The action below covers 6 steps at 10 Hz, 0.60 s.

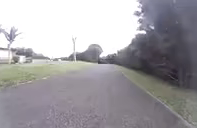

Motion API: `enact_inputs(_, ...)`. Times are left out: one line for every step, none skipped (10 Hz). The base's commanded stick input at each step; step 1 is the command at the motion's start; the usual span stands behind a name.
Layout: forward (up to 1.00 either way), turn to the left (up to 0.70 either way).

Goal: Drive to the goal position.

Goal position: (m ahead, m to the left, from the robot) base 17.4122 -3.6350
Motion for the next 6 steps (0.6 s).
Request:
enact_inputs(0.70, 0.00)
enact_inputs(0.70, 0.00)
enact_inputs(0.70, 0.00)
enact_inputs(0.70, 0.00)
enact_inputs(0.70, 0.00)
enact_inputs(0.70, 0.00)
